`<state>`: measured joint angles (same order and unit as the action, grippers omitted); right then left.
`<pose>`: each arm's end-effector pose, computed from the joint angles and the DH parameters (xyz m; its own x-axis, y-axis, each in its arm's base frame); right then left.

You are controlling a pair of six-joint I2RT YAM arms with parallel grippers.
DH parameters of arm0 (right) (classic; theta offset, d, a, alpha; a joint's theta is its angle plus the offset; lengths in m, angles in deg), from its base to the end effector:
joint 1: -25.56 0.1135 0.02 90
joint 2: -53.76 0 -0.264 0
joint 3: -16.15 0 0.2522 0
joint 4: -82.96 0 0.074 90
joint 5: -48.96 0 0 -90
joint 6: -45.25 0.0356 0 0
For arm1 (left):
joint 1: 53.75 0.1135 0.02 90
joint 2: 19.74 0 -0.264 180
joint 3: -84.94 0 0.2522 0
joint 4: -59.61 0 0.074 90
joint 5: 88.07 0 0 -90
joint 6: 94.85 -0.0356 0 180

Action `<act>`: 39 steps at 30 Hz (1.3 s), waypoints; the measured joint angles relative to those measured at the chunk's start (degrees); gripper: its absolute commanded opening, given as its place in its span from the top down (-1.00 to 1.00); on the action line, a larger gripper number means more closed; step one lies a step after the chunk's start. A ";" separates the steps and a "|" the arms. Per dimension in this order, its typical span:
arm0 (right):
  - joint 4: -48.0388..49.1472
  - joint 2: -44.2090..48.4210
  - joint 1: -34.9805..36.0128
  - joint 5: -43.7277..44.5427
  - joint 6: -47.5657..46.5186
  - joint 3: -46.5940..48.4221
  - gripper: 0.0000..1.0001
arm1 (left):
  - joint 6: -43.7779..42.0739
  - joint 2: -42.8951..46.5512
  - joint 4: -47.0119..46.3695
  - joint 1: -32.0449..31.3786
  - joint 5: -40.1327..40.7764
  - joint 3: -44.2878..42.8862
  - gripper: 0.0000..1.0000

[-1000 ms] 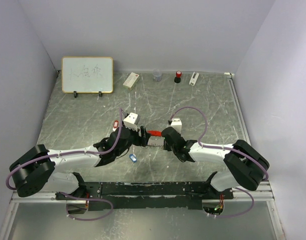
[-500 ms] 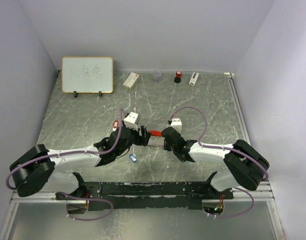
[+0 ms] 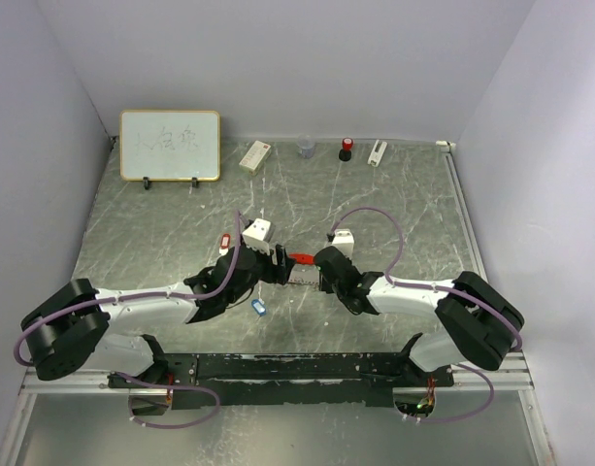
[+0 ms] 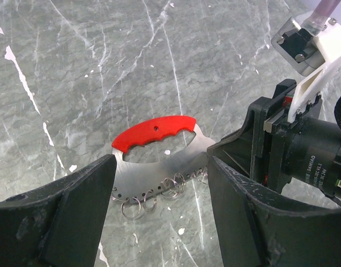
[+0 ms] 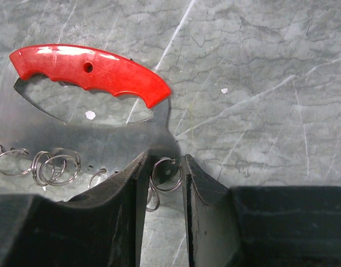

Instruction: Put the keys on the keyring

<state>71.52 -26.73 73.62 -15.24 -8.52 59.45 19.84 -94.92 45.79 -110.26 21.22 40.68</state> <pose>0.1769 0.1737 0.1418 -0.6868 0.0318 -0.7262 -0.0887 0.9879 0.1272 0.1597 -0.2201 0.2075 -0.4034 -0.1047 -0.9090 0.4891 0.8149 -0.3110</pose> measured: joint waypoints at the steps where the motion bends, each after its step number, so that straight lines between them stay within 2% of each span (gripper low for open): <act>1: -0.15 0.09 0.00 0.11 0.00 0.00 0.42 | -0.02 0.00 -0.04 -0.07 0.02 -0.02 -0.55; 25: -4.46 0.22 0.00 1.99 0.37 1.33 0.48 | -0.02 1.40 -0.48 -0.35 0.15 -0.04 -0.55; 39: -6.19 1.18 0.00 2.08 -0.04 1.33 0.78 | -0.02 1.40 -0.55 -0.39 0.13 -0.04 -0.55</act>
<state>65.34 -25.55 73.62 -13.16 -8.56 60.78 19.82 -93.52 45.25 -110.65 21.35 40.64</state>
